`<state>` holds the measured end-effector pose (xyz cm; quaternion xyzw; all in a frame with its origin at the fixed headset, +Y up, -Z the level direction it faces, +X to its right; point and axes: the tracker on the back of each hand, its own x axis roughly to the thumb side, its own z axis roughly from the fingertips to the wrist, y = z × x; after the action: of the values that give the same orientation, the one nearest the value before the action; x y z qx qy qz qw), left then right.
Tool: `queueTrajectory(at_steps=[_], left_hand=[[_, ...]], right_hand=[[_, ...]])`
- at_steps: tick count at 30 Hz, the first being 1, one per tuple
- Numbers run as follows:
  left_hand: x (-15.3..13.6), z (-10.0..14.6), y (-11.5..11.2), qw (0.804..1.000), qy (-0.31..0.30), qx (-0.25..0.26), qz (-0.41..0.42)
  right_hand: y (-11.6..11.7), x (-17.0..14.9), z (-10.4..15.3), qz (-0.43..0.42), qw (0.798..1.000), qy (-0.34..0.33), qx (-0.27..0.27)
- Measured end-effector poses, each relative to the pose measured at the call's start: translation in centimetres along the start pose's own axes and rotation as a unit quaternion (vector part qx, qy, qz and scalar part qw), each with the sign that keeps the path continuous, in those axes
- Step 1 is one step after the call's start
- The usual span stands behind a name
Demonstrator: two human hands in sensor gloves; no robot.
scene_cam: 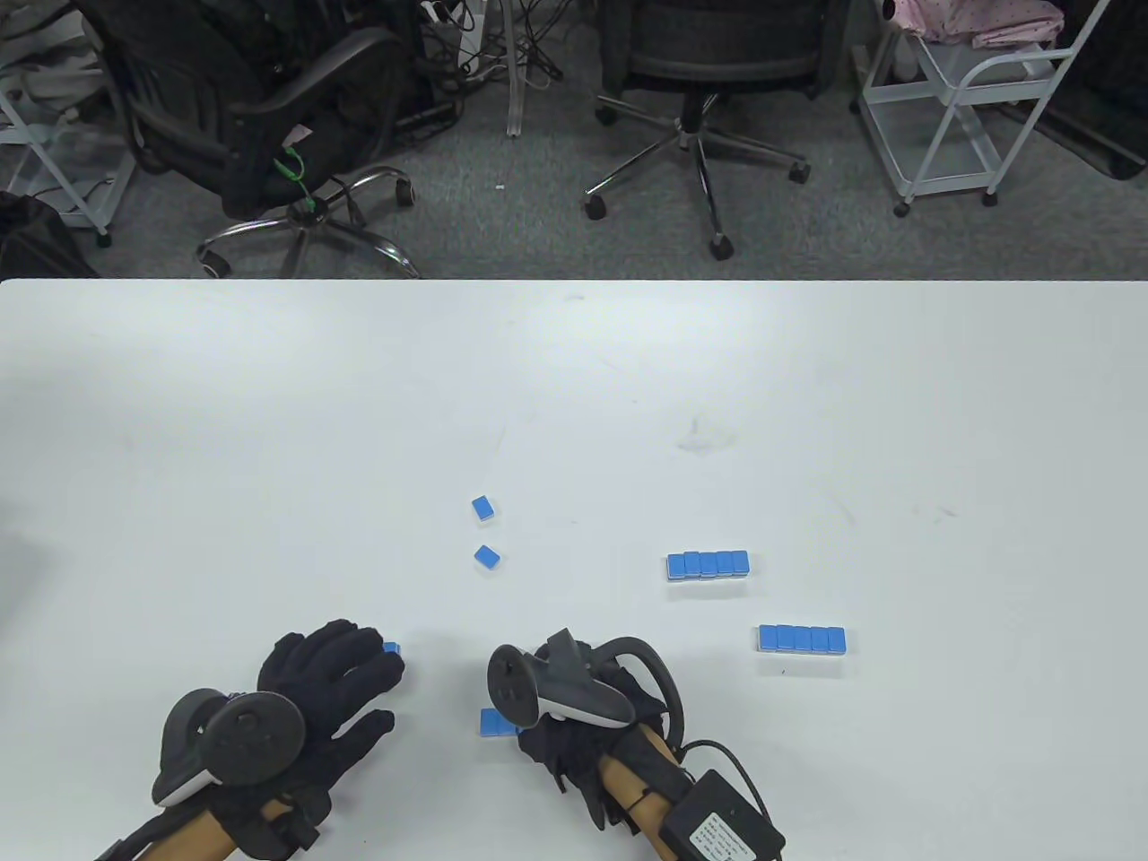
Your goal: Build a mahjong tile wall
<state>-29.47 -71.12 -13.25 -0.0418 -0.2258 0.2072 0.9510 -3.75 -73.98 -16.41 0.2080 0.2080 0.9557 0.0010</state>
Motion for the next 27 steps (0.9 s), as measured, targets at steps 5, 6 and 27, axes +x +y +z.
queueTrajectory(at_steps=[5,6,27], left_hand=[[0.0,0.0,0.0,1.0,0.0,-0.001,0.001],[0.0,0.0,0.0,1.0,0.0,-0.001,0.001],[0.2,0.2,-0.1,1.0,-0.005,-0.001,-0.005]], right_hand=[[0.1,0.1,0.0,0.009,1.0,0.002,-0.006],[0.1,0.2,0.0,0.01,1.0,0.003,-0.006],[-2.2,-3.8,-3.3,-0.079,0.992,0.094,-0.031]])
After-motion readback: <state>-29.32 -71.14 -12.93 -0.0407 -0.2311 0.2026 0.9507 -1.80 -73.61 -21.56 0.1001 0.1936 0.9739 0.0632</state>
